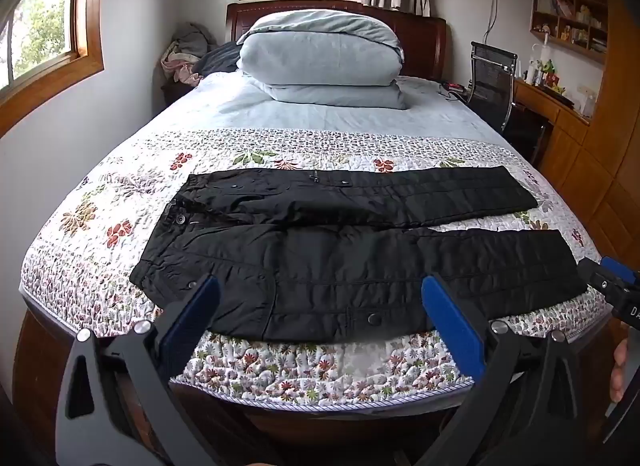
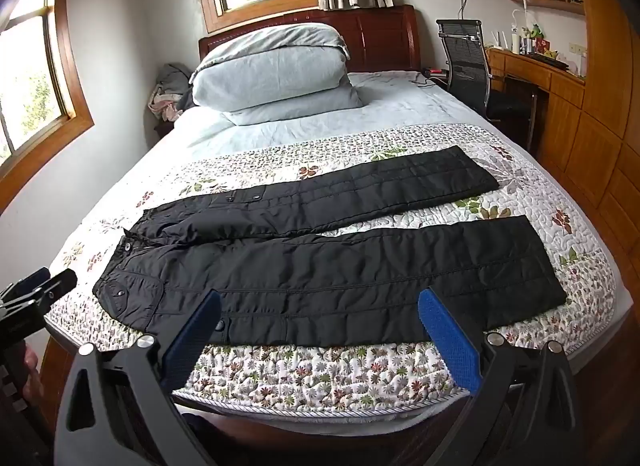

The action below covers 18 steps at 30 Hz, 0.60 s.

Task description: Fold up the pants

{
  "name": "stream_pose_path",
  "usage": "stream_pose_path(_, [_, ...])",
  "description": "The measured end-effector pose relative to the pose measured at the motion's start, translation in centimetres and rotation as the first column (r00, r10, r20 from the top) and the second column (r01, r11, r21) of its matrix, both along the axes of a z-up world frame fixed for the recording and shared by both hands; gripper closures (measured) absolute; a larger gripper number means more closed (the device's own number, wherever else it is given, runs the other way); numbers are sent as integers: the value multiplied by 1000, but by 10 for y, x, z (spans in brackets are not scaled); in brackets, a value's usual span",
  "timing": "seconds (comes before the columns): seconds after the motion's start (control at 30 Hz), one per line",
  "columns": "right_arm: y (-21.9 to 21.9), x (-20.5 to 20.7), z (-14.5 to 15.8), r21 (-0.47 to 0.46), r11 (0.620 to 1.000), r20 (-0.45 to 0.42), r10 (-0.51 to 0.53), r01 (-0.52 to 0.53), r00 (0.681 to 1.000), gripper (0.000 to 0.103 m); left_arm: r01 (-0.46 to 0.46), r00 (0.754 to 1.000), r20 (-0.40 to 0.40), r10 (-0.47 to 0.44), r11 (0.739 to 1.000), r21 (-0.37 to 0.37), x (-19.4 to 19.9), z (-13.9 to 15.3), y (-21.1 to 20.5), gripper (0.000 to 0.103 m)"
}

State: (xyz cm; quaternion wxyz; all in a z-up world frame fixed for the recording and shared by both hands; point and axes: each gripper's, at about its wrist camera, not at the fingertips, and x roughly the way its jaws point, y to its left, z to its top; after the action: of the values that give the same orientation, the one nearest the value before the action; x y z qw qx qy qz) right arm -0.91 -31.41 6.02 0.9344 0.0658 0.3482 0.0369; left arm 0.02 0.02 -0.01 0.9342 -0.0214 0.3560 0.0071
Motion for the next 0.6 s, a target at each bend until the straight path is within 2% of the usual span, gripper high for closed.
stream_pose_path(0.6, [-1, 0, 0, 2, 1000, 0, -3, 3, 1000, 3, 0, 1000, 6, 0, 1000, 2, 2, 2, -3, 3])
